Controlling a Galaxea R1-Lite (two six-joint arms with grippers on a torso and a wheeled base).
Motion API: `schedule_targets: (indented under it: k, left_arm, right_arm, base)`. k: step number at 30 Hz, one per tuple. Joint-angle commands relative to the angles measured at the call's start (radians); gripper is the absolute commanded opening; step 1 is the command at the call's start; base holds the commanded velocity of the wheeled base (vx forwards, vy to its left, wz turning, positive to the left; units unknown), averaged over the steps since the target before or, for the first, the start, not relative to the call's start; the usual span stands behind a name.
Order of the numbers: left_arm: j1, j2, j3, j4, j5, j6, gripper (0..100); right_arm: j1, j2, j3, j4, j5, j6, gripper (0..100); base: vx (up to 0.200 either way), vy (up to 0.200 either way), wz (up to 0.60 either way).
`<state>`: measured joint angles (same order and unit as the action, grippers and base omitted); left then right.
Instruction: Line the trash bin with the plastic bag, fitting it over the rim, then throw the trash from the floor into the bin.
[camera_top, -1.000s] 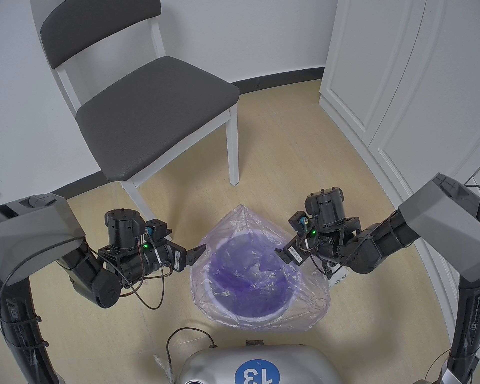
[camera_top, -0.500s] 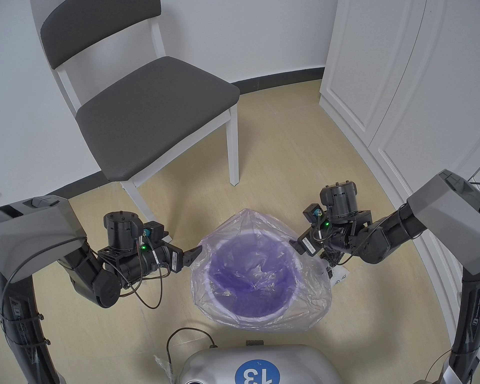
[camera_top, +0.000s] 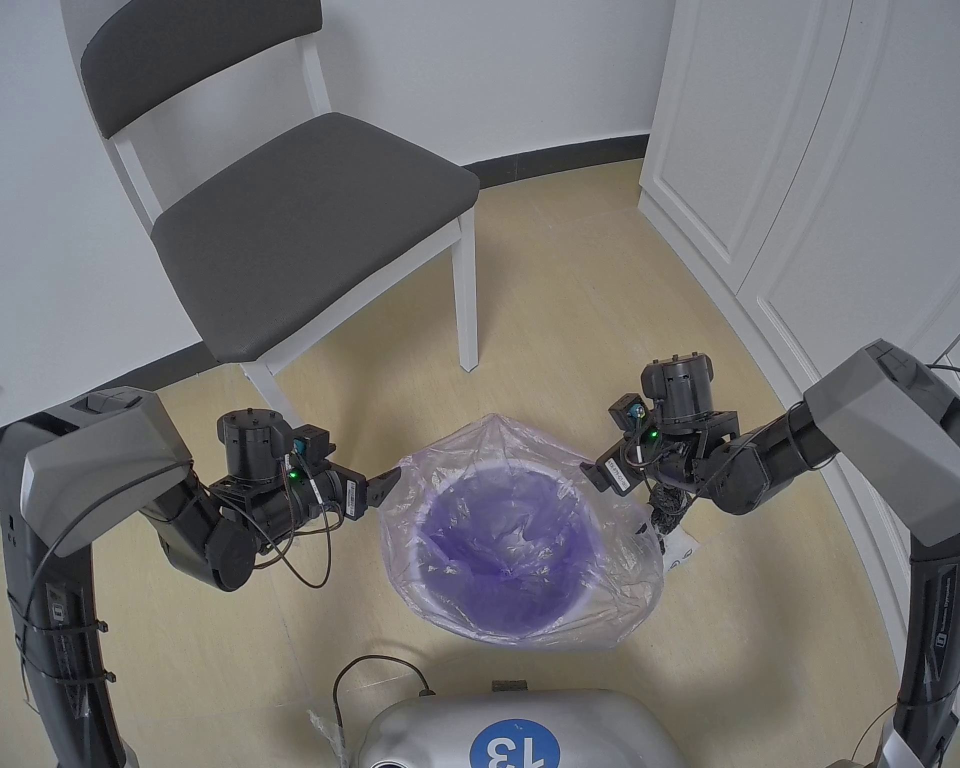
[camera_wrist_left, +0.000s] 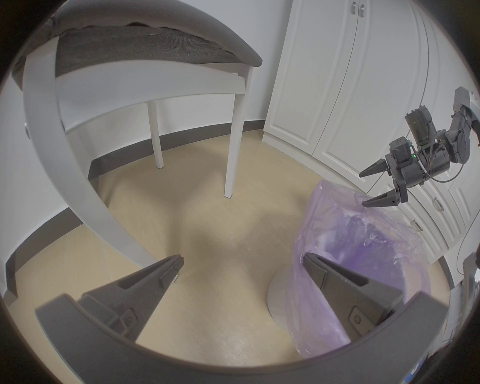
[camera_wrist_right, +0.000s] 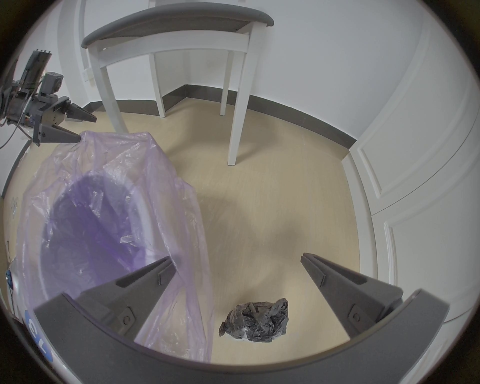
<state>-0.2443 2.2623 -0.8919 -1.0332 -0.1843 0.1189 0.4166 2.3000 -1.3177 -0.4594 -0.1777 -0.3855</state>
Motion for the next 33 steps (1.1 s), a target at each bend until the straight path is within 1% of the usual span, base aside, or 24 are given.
schedule_targets:
  k: [1,6,15,19,21,23,27,30,33]
  left_arm:
    - [0.0,0.056,-0.025,-0.001,0.0,0.001,100]
    - [0.0,0.077,-0.016,-0.002,0.002,0.004,100]
    - [0.023,0.083,0.067,-0.015,-0.001,0.004,100]
    - [0.031,0.065,0.06,-0.036,-0.003,0.001,100]
    - [0.036,0.017,0.067,-0.051,-0.006,-0.005,100]
    - [0.036,-0.052,0.1,-0.045,-0.009,-0.008,100]
    - [0.029,-0.15,0.212,-0.054,-0.047,-0.01,100]
    - [0.028,-0.191,0.304,-0.059,-0.072,-0.004,100]
    - [0.028,-0.193,0.372,-0.097,-0.084,-0.002,100]
  right_arm:
    - [-0.002,0.052,-0.023,-0.001,0.0,0.004,100]
    - [-0.01,0.064,-0.028,-0.001,0.0,0.005,100]
    - [-0.022,0.082,-0.017,-0.007,0.0,0.017,100]
    - [-0.019,0.05,0.011,-0.038,0.0,0.022,100]
    - [-0.016,-0.014,0.038,-0.059,0.001,0.02,100]
    - [-0.01,-0.077,0.104,-0.065,0.003,0.016,100]
    - [0.013,-0.162,0.227,-0.065,0.012,0.005,100]
    - [0.022,-0.202,0.308,-0.067,0.026,-0.006,100]
    - [0.034,-0.221,0.38,-0.073,0.026,-0.006,100]
  base:
    - [0.0,0.0,0.0]
    - [0.0,0.0,0.0]
    - [0.0,0.0,0.0]
    - [0.0,0.0,0.0]
    - [0.0,0.0,0.0]
    - [0.0,0.0,0.0]
    - [0.0,0.0,0.0]
    - [0.0,0.0,0.0]
    - [0.0,0.0,0.0]
